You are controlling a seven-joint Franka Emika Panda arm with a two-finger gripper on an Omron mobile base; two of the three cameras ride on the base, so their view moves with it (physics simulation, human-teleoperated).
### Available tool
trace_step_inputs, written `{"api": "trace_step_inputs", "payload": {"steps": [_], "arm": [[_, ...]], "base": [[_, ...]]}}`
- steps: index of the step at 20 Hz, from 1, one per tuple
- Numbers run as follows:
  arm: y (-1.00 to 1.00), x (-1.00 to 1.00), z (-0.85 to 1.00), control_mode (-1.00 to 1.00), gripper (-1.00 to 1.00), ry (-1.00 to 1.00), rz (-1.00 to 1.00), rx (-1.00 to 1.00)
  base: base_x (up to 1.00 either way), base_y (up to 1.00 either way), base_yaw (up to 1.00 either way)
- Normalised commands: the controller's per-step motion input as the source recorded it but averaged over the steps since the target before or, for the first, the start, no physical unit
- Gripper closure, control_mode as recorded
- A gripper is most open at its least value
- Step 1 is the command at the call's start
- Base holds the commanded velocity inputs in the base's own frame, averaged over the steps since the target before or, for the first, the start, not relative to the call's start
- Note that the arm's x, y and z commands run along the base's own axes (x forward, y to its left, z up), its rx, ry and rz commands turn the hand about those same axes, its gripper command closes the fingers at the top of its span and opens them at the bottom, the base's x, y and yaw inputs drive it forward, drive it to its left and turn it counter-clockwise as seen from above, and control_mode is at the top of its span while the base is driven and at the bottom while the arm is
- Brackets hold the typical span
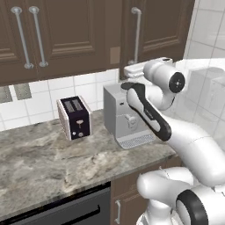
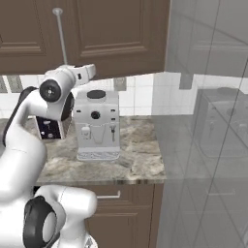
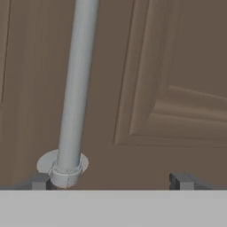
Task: Close all open cabinet doors.
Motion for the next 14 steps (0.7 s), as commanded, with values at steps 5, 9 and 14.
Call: {"api": "trace_step_inputs", "payload": {"steps": [5, 9, 14], "arm": [[0.19, 0.71, -0.03, -1.00, -1.00, 0.00, -0.04, 0.00], [0.13, 0.66, -0.01, -1.00, -1.00, 0.00, -0.04, 0.00], [0.10, 0.55, 0.00, -1.00, -1.00, 0.00, -0.02, 0.00]], "base": [[0.00, 0.00, 0.00], [0.00, 0.00, 0.00], [0.00, 0.00, 0.00]]}}
